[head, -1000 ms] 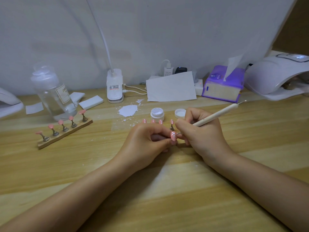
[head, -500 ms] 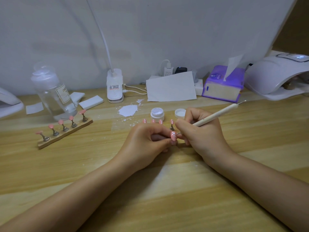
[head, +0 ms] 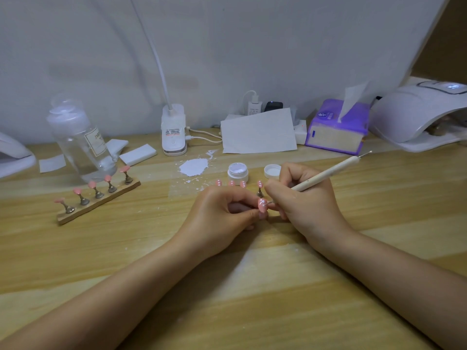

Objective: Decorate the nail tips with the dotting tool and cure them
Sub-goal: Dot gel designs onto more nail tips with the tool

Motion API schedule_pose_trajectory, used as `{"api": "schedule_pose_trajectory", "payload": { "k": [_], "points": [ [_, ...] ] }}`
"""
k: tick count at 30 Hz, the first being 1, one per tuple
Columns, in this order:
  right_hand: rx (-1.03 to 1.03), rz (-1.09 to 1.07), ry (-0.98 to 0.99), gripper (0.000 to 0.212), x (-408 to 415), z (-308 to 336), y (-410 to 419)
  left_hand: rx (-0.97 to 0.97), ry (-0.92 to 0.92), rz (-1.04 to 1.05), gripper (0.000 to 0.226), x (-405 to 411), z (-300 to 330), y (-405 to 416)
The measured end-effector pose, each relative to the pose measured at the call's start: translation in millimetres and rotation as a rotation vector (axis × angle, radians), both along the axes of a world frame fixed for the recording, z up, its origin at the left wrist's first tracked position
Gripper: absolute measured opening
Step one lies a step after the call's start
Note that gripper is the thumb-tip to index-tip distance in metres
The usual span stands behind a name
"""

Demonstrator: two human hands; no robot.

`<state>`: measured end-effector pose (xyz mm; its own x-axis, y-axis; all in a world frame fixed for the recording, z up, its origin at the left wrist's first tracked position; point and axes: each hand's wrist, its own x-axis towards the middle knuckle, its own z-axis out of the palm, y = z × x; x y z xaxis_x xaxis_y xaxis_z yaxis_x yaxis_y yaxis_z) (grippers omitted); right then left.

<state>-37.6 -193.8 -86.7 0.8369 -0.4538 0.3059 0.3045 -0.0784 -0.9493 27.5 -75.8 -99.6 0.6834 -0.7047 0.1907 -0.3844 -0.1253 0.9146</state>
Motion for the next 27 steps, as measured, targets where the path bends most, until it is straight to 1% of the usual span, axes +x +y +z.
{"api": "schedule_pose_trajectory", "payload": {
  "k": [10,14,18,22,27],
  "points": [
    [0.012,-0.008,0.001,0.042,-0.1,0.5,0.3,-0.008,0.024,0.000,0.012,-0.2,-0.4,0.0],
    [0.023,-0.005,0.016,0.041,0.0,0.4,0.5,-0.004,0.025,-0.001,0.014,0.1,-0.8,-0.2],
    [0.059,-0.042,0.010,0.041,0.2,1.8,0.5,-0.003,0.023,0.003,0.016,-0.3,-0.2,-0.5],
    [0.152,-0.046,0.010,0.042,1.1,4.0,-0.5,-0.005,0.040,0.016,0.018,-0.7,0.3,-1.1],
    [0.147,-0.070,0.029,0.043,2.3,2.8,-2.3,-0.001,0.048,0.015,0.015,-1.7,1.1,-0.7]
  ]
}}
